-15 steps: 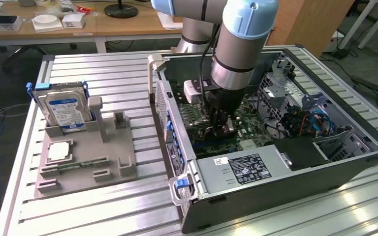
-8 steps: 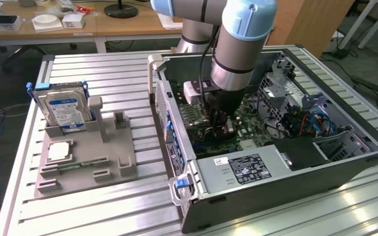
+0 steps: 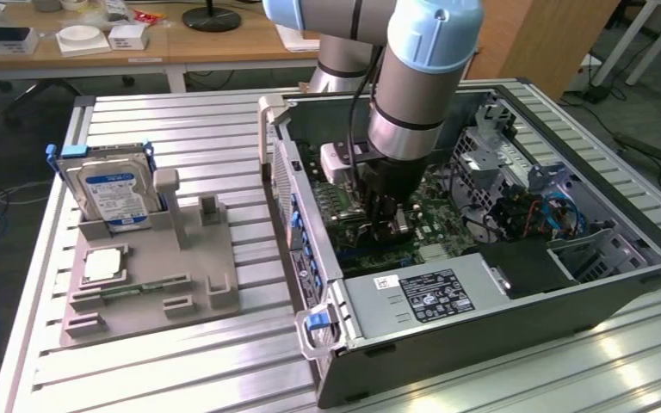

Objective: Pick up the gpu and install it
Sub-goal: 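Insert the gpu into the slot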

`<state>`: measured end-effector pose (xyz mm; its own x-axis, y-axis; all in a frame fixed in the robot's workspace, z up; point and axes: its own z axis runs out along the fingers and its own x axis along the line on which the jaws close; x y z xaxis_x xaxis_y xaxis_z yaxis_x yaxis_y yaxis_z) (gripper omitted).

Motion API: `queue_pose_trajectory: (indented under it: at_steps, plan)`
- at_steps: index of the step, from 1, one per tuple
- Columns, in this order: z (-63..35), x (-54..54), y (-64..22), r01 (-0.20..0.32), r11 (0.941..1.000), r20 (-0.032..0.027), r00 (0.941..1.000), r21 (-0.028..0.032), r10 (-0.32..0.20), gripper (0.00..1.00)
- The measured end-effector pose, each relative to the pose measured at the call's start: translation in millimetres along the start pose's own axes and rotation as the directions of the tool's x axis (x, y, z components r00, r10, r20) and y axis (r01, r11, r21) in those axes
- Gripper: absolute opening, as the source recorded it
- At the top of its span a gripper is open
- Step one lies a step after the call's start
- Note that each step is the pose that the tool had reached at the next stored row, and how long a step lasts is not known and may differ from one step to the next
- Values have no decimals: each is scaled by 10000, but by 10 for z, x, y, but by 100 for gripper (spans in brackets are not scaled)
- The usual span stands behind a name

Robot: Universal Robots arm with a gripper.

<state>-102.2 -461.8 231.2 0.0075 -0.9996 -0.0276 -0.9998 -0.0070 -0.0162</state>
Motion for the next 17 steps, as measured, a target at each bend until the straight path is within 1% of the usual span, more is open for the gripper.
queue_pose_trajectory:
  at_steps: [4,7,12,13,14,15,16,17]
  plan:
    - [1,0,12,3,10000,1,10000,6,-3,27]
    - [2,1,34,1,10000,-14,10000,31,-1,27]
    - [34,4,45,5,10000,-38,10000,27,-5,27]
    - [36,4,46,6,10000,-26,10000,17,-6,27]
    - [41,4,46,1,10000,-30,10000,40,-1,27]
    - [41,3,47,-2,10000,-26,10000,41,2,27]
    - [42,2,49,0,10000,-10,10000,16,0,27]
    - [42,3,48,-2,10000,-22,10000,37,2,27]
